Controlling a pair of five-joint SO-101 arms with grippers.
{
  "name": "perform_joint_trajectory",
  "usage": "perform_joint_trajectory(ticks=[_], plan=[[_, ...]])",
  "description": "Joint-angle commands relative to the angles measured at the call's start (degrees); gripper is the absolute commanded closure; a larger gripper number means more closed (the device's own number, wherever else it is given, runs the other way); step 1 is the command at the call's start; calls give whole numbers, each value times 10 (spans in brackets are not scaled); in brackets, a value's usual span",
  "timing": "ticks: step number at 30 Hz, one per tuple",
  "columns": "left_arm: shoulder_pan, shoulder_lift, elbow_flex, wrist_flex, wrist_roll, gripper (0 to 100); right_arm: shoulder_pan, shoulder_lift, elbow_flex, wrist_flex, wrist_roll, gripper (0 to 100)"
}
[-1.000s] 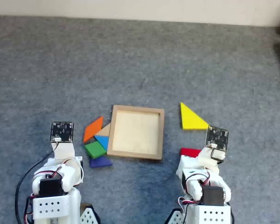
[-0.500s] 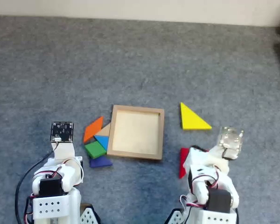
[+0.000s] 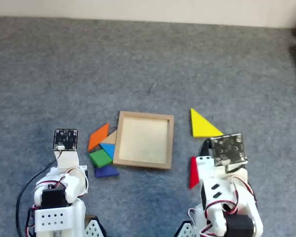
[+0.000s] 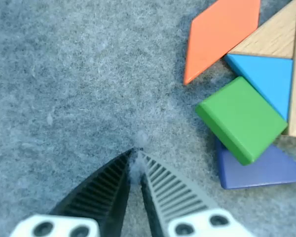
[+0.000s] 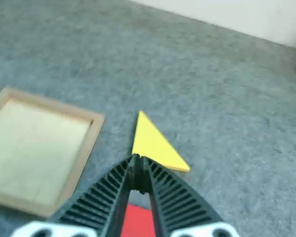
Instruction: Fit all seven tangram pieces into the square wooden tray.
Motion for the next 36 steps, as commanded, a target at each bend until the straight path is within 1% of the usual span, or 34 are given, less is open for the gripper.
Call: perform_joint_trajectory(ticks=[1,8,13,15,17,21,27,36], plan=[[-4,-8,0,3,-2,993,-11,114,-64,3,43,940],[-4,-8,0,3,-2,993,-10,400,-205,0,51,796],[-4,-8,0,3,-2,993,-10,573,-313,6,49,668],[-4,-8,0,3,-2,993,-10,636,-343,6,52,641],[-4,-8,0,3,-2,993,-13,694,-368,6,55,639],[-4,-8,0,3,-2,993,-21,793,-412,5,124,639],[-4,-8,0,3,-2,993,-22,928,-476,2,178,639],[-4,-8,0,3,-2,993,-23,1099,-612,5,178,639]])
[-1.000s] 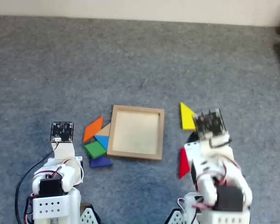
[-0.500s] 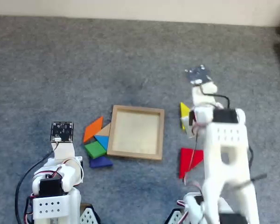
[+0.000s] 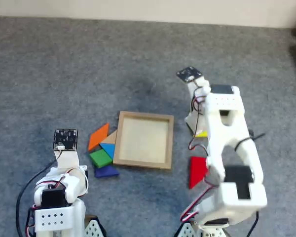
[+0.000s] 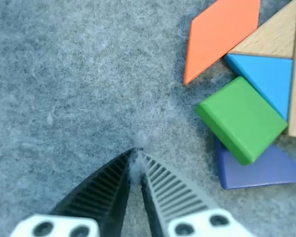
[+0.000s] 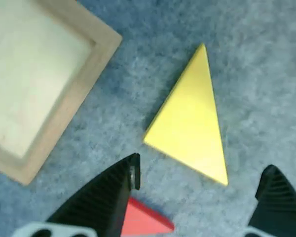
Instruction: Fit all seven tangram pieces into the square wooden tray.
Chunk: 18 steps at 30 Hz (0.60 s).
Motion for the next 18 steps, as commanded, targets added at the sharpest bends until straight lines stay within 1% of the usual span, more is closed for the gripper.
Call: perform_joint_trajectory(ticks=[1,9,18], plan=[[-4,-8,0,3,-2,993,-8,34,-71,5,11,639],[-4,-8,0,3,-2,993,-28,115,-102,1,11,639],[-4,-8,0,3,-2,993,-16,162,-102,0,15,640]])
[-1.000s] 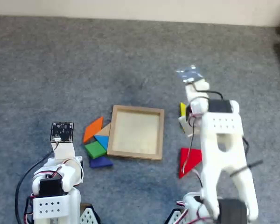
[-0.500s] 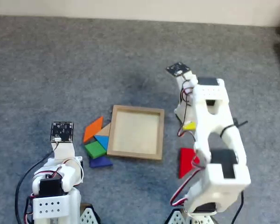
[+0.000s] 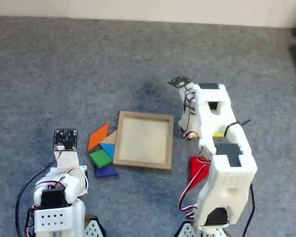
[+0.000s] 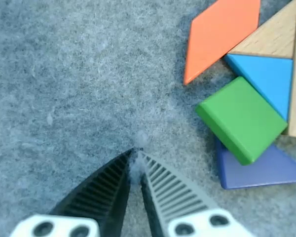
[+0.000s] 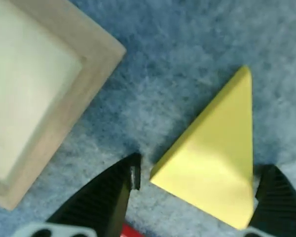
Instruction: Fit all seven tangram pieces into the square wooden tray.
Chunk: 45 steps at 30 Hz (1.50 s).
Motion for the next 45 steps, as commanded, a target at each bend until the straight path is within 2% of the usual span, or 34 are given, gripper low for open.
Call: perform_joint_trajectory(ticks=[1,15,20,26,34,40,45], plan=[[-4,-8,0,3,-2,993,6,0,-31,0,7,640],[-4,-8,0,3,-2,993,37,9,-30,4,7,641],[-4,-8,0,3,-2,993,48,8,-28,6,64,642],[-4,-8,0,3,-2,993,51,8,-27,6,65,646],[-4,-8,0,3,-2,993,51,7,-29,6,67,812],[-4,-8,0,3,-2,993,52,5,-31,14,67,828],[-4,-8,0,3,-2,993,38,4,-83,102,64,828]])
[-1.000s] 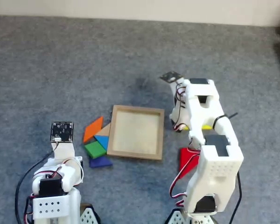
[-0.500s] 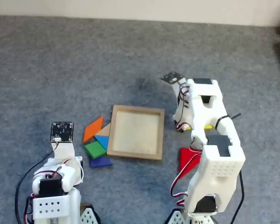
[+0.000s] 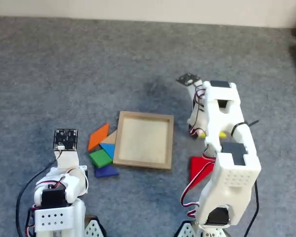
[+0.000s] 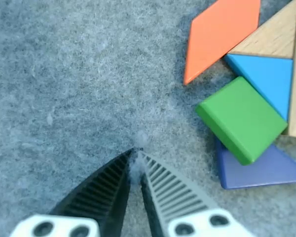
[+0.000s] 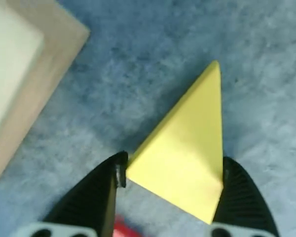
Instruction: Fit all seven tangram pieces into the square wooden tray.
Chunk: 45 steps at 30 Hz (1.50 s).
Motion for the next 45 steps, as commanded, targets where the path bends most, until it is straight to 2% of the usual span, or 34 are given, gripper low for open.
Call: perform_joint_trajectory(ticks=[1,12,27,35,39,45], plan=[[-4,-8,0,3,-2,993,-12,-7,-55,81,4,828],[-4,-8,0,3,-2,993,-56,-7,-186,204,4,828],[-4,-8,0,3,-2,993,-252,-2,-228,213,6,828],[-4,-8,0,3,-2,993,-293,-2,-200,104,12,828],[-4,-8,0,3,-2,993,-310,-1,-165,65,84,828],[-4,-8,0,3,-2,993,-320,-1,-104,-10,90,828]])
